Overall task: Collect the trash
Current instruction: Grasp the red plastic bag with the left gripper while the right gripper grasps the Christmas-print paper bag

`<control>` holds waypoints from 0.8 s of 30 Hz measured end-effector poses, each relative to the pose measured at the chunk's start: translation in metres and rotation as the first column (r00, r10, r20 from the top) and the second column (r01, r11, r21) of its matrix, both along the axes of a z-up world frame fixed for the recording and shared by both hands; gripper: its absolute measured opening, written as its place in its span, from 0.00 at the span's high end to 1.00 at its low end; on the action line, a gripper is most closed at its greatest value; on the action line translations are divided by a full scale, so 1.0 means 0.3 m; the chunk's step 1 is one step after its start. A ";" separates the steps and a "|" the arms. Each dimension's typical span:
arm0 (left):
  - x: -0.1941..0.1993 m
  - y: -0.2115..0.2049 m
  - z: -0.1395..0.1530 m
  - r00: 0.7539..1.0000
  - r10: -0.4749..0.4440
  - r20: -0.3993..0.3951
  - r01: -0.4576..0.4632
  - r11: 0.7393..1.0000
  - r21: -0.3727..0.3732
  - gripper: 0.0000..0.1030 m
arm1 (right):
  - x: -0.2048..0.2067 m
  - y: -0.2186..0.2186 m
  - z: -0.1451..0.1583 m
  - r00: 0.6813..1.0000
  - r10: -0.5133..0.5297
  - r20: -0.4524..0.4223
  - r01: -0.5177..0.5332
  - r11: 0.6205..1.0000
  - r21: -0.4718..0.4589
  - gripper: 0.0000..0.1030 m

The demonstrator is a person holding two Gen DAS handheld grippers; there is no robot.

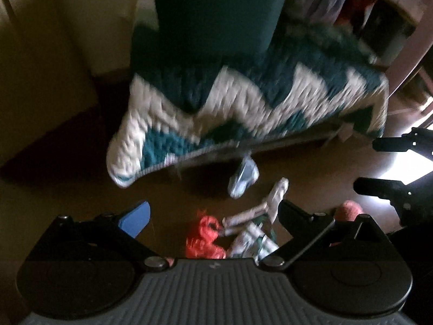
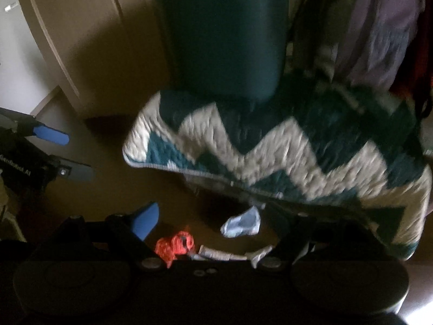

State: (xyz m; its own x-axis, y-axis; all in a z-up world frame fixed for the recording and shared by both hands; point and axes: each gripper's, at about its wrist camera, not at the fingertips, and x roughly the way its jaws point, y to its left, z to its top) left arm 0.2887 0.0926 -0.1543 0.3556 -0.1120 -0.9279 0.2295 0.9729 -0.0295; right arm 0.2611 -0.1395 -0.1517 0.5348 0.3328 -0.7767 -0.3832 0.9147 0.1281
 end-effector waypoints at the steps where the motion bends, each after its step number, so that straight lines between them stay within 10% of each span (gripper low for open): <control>1: 0.013 0.005 -0.041 1.000 -0.004 -0.019 0.004 1.000 0.009 0.01 | 0.009 0.014 -0.047 1.000 0.013 -0.018 -0.013 1.000 -0.006 0.17; 16: 0.151 0.037 -0.707 0.950 -0.018 -0.311 0.042 0.997 0.072 0.02 | 0.087 0.216 -0.653 0.914 0.281 -0.293 -0.325 0.938 -0.116 0.17; 24: 0.192 0.057 -1.024 0.888 0.035 -0.459 -0.012 0.999 0.053 0.02 | 0.031 0.326 -0.918 0.775 0.497 -0.390 -0.581 0.803 -0.131 0.17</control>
State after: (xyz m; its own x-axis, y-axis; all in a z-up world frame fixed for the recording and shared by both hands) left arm 0.3464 0.1098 -0.4615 -0.1101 -0.0610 -0.9920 0.1784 0.9807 -0.0801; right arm 0.2704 -0.0416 -0.4270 0.0282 0.2777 -0.9602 -0.7970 0.5861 0.1461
